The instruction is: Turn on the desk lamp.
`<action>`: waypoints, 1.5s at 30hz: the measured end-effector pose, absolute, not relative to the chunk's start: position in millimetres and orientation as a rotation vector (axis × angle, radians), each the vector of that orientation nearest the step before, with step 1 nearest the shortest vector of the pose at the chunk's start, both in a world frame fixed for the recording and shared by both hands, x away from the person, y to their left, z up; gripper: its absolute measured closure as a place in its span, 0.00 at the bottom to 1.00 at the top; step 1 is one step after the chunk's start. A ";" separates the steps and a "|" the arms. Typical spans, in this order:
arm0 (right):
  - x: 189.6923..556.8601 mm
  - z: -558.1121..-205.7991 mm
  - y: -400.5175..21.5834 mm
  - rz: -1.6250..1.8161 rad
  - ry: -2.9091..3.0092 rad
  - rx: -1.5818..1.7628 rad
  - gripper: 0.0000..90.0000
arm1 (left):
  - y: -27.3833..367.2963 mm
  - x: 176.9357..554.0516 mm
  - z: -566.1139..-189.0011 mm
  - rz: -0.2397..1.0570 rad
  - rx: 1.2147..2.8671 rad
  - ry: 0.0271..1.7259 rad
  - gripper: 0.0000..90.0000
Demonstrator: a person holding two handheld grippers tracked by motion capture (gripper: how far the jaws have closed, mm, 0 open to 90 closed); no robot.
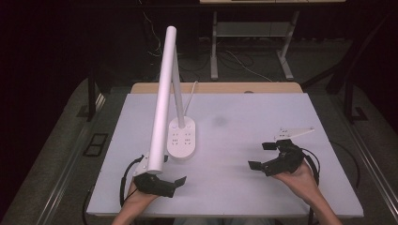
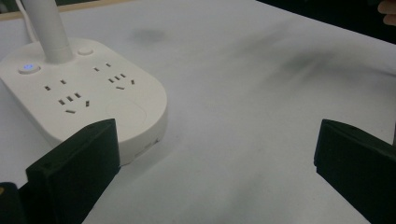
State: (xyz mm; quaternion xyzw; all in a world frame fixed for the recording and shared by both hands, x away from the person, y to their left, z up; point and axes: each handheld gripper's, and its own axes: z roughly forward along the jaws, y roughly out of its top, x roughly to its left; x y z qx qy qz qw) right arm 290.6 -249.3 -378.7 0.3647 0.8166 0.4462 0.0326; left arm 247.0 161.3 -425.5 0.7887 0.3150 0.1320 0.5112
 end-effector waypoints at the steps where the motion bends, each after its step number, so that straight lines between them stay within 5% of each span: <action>1: 291.6 -377.9 -248.1 1.369 2.521 1.118 0.00 | 161.0 246.9 -425.5 0.318 1.898 0.758 0.00; 45: 352.1 -358.8 -171.8 1.349 2.640 1.012 0.00 | 163.2 246.3 -424.0 0.322 1.887 0.757 0.00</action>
